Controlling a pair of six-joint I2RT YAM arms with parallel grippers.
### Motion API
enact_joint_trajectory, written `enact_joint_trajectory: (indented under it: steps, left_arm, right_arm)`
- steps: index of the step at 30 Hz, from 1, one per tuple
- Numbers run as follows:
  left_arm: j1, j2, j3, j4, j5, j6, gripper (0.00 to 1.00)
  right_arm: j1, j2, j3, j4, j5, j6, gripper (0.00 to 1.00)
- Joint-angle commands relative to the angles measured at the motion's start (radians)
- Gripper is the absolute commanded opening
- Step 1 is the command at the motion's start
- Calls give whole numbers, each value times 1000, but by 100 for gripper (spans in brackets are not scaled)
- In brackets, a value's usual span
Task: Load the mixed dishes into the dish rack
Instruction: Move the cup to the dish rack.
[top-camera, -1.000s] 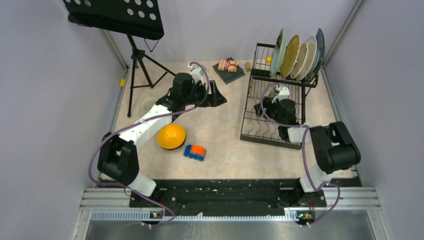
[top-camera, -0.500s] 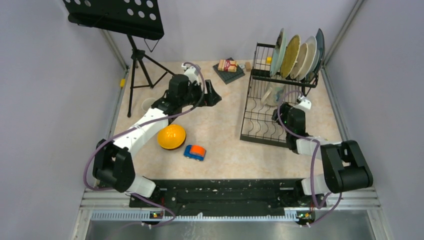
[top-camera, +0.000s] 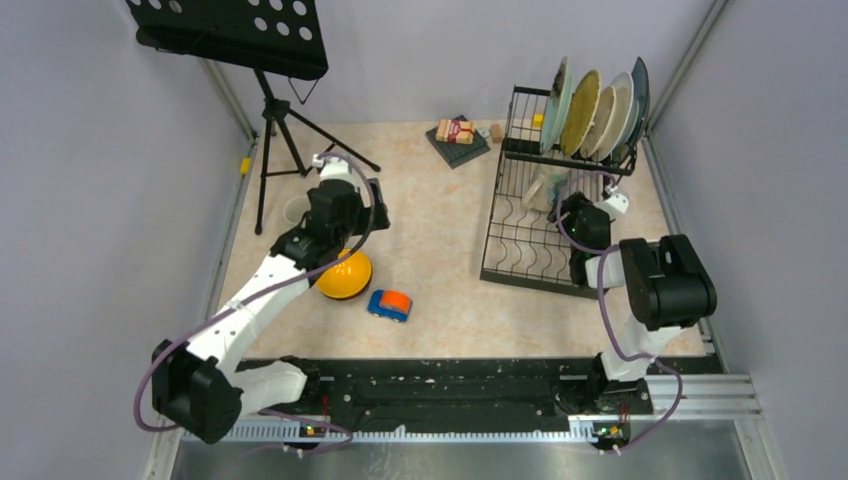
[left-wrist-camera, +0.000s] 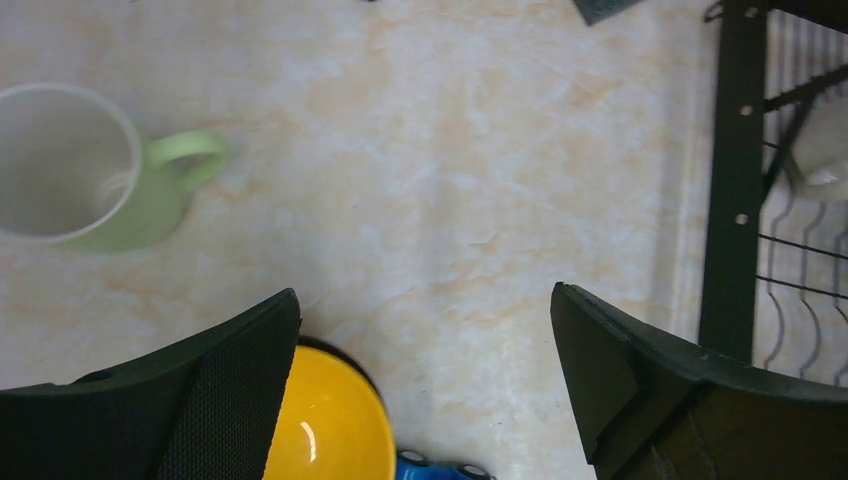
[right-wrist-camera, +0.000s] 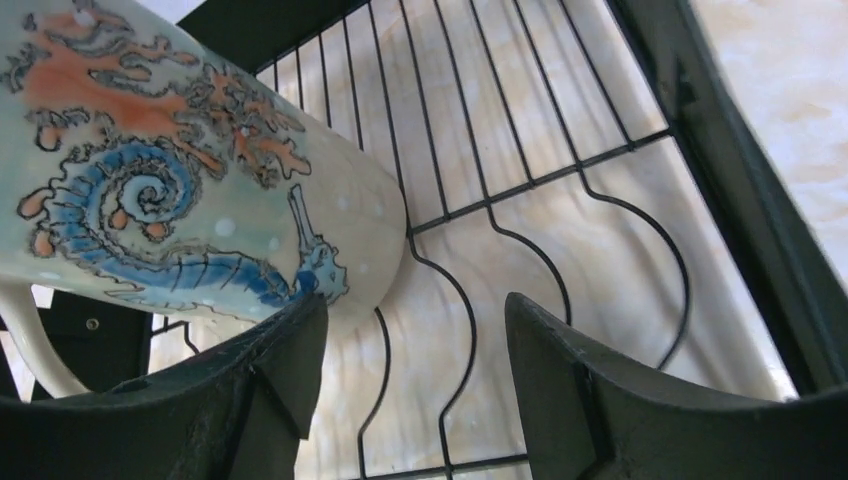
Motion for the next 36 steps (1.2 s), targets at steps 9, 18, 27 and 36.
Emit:
enact_joint_trajectory:
  steps: [9,18,27,36]
  left_arm:
    - [16,-182,-167,-150,-311,-181,99]
    - [56,-125,-179,-272,-293,-302,99]
    - [165,-105,-198,-262,-187,-332,99]
    - [256,-64,-121,-157,-123,-256,99]
  right_arm:
    - [-9,168,183,147,-243,-48,68]
    - [-8,190,239,31,-300,-49,69]
    - [-9,222,287,-8,-418,-28,69]
    - [-8,149,216,17,-442,-25,70]
